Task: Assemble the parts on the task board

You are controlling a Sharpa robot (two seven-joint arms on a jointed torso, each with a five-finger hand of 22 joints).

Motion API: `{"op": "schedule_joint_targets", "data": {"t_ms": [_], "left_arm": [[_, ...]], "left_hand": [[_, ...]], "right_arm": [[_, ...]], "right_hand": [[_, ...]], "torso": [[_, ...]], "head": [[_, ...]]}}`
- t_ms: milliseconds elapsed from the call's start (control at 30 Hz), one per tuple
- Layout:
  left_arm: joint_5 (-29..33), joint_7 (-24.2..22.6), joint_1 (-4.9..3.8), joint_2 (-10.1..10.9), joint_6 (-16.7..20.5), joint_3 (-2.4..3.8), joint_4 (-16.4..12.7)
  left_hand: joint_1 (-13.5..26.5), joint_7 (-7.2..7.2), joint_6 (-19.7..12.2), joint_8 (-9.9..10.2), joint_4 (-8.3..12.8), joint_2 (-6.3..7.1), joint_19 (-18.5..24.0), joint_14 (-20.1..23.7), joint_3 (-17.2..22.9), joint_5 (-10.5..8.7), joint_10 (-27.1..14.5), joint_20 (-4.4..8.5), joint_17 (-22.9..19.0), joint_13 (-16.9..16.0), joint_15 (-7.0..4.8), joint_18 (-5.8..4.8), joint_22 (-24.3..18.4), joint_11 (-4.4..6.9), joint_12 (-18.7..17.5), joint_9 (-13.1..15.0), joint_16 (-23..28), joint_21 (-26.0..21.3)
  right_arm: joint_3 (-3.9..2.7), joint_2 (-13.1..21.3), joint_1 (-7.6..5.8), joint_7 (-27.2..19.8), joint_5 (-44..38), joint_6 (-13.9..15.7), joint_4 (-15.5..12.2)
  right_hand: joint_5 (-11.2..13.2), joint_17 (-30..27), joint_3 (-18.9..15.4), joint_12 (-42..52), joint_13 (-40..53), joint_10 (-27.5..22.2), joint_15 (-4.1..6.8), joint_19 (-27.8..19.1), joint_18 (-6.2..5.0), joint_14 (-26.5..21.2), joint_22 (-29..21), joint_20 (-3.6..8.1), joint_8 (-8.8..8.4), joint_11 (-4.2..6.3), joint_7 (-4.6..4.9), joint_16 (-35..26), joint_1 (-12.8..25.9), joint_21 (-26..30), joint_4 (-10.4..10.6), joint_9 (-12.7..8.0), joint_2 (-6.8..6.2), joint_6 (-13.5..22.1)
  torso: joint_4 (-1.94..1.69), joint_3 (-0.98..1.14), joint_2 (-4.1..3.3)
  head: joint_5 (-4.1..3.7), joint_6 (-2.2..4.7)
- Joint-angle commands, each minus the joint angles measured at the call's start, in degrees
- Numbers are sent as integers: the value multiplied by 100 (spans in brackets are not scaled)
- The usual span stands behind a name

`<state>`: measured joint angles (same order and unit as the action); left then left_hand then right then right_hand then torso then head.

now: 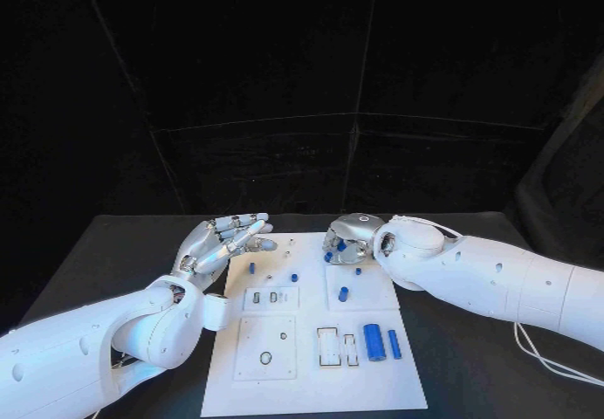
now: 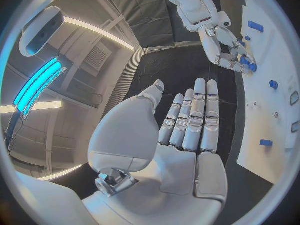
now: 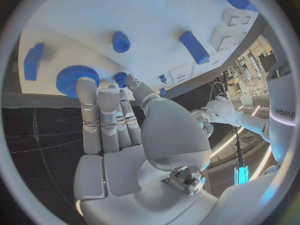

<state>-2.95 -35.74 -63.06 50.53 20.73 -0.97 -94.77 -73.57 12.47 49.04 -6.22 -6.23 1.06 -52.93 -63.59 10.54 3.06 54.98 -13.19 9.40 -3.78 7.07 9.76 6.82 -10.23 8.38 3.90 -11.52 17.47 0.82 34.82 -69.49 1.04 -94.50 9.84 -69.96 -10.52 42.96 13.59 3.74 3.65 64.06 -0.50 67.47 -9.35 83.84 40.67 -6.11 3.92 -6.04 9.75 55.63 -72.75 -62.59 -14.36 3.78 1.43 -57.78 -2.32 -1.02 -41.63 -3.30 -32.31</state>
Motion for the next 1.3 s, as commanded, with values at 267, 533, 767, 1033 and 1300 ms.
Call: {"op": "schedule_joint_targets", "data": {"t_ms": [267, 533, 767, 1033, 1300], "left_arm": [[-17, 24, -16, -11, -117, 6, 27], [-17, 48, -22, -15, -126, 6, 52], [-17, 70, -25, -19, -131, 6, 74], [-17, 96, -26, -15, -137, 6, 96], [-17, 107, -29, -11, -139, 6, 114]], "left_hand": [[14, 117, 54, 33, 36, -50, 2, 36, 7, -1, -3, -26, 11, 8, 21, 67, -12, -26, -39, -6, 34, -29], [14, 120, 53, 37, 41, -59, 6, 40, 8, 0, -13, -29, 14, 9, 24, 67, -16, -30, -48, -6, 42, -34], [4, 120, 53, 42, 55, -78, 8, 42, 15, 1, -22, -32, 20, 9, 26, 68, -22, -32, -59, -7, 52, -39], [-31, 121, 50, 54, 100, -105, 7, 39, 35, 2, -34, -35, 35, 7, 27, 71, -32, -33, -77, -9, 67, -45], [-43, 121, 49, 58, 116, -110, 6, 37, 40, 1, -37, -35, 40, 7, 27, 71, -35, -34, -82, -9, 72, -47]], "right_arm": [[-6, -49, -16, 91, -114, -289, 82], [-6, -74, -17, 56, -114, -216, 91], [-6, -62, -17, 99, -23, 29, 80], [-7, -20, -17, 126, 233, 627, -41], [-10, -195, -18, 298, 277, 1018, 50]], "right_hand": [[37, 333, 158, -1, 7, 7, -47, 111, 108, 167, 337, -2, -5, -1, -1, 369, -16, -279, 46, 10, -26, -17], [60, 628, 352, 20, 14, 148, -29, 214, 156, 172, 686, 4, 21, 30, -22, 684, 20, -542, 140, 20, 36, -138], [130, 893, 512, 53, 33, 378, 25, 330, 204, 173, 1024, 24, 75, 95, -78, 971, 118, -788, 336, 47, 62, -337], [152, 983, 622, 63, 48, 538, 80, 358, 220, 152, 1134, 39, 112, 150, -120, 1089, 127, -884, 459, 77, 56, -476], [149, 1051, 650, 50, 49, 572, 88, 365, 225, 148, 1175, 41, 108, 161, -131, 1158, 157, -920, 527, 84, 21, -502]], "torso": [[-19, 2, -47], [-21, 5, -76], [-20, 5, -98], [-33, 2, -106], [-60, -2, -123]], "head": [[-1, -8], [-8, -17], [-22, -24], [-16, 40], [-11, 62]]}}
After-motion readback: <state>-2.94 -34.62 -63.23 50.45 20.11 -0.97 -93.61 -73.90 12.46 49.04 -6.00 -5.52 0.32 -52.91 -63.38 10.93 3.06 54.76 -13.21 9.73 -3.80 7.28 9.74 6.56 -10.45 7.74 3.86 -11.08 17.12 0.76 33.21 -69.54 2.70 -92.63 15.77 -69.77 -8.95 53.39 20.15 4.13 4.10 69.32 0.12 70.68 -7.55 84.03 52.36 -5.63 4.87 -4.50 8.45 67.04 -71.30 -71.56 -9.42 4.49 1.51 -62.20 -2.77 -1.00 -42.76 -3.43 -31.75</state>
